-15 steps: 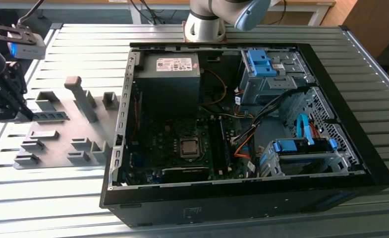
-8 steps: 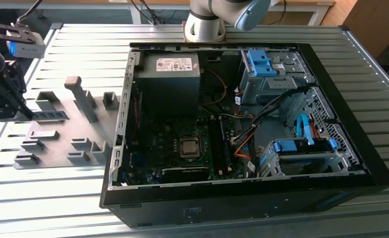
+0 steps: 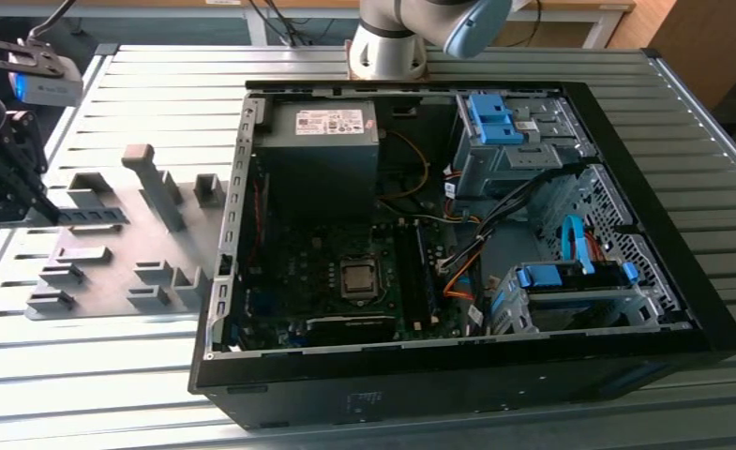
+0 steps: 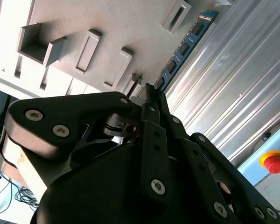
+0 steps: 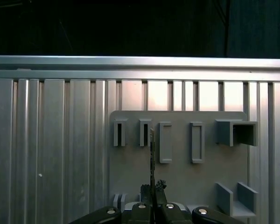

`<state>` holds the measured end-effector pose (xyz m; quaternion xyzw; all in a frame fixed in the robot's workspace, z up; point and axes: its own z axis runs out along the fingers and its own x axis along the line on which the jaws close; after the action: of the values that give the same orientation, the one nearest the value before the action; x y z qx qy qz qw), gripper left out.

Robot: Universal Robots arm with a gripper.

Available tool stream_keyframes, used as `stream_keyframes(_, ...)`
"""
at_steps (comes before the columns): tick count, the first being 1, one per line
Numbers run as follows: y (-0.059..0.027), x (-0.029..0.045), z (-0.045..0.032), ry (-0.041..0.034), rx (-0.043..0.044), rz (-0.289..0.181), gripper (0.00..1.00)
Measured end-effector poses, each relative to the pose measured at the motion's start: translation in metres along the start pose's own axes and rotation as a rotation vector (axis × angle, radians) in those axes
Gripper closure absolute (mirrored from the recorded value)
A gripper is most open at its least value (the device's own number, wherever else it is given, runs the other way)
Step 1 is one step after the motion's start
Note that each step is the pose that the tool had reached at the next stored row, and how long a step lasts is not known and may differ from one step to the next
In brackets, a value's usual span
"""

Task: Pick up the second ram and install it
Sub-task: 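Pick up the second ram and move it above second insertion slot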

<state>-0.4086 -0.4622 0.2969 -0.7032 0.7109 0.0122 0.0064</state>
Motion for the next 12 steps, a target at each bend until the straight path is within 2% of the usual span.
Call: stream_keyframes(12, 0.0001, -0.0002, -0.0067, 0.0, 0.0, 0.0, 0.86)
